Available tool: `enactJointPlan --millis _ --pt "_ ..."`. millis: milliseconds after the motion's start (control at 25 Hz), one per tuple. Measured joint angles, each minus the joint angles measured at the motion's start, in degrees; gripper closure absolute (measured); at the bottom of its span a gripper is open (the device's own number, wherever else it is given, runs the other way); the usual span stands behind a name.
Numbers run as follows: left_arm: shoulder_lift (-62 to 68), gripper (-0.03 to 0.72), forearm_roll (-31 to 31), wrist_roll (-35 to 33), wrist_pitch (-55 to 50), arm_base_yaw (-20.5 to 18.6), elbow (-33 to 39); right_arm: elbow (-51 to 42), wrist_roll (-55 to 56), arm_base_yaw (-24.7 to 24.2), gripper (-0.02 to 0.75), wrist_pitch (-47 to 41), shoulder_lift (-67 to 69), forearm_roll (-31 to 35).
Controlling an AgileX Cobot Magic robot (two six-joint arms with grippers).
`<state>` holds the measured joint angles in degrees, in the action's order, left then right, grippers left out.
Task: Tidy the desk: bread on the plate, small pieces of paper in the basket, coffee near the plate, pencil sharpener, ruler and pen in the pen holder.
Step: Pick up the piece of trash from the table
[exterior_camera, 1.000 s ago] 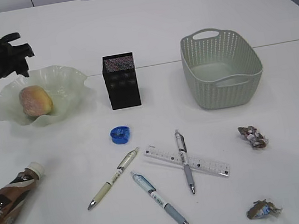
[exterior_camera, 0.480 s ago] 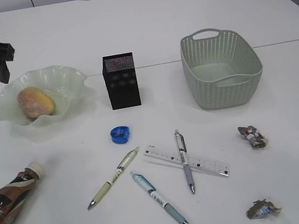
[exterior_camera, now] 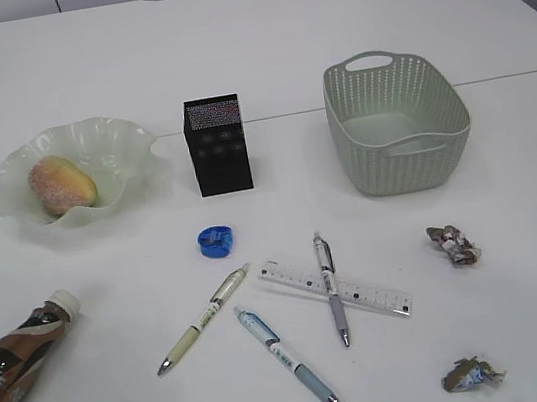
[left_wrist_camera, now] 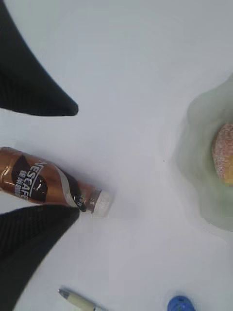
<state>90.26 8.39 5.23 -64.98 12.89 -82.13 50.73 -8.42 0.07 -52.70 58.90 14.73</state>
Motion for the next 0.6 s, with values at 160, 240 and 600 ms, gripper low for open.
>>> enactJointPlan --millis 160,240,600 --pt "-6.1 0.264 -0.1 -1.0 -1.8 0.0 0.0 0.0 0.0 0.0 0.174 -0.5 0.0 0.0" --pt "-8.2 0.265 -0.3 -2.0 -3.8 0.0 0.0 0.0 0.0 0.0 0.174 -0.7 0.0 -0.1" --pt "-15.6 0.265 -1.4 -5.2 -5.3 0.0 10.0 0.1 0.0 0.0 0.215 -3.4 5.4 0.3"
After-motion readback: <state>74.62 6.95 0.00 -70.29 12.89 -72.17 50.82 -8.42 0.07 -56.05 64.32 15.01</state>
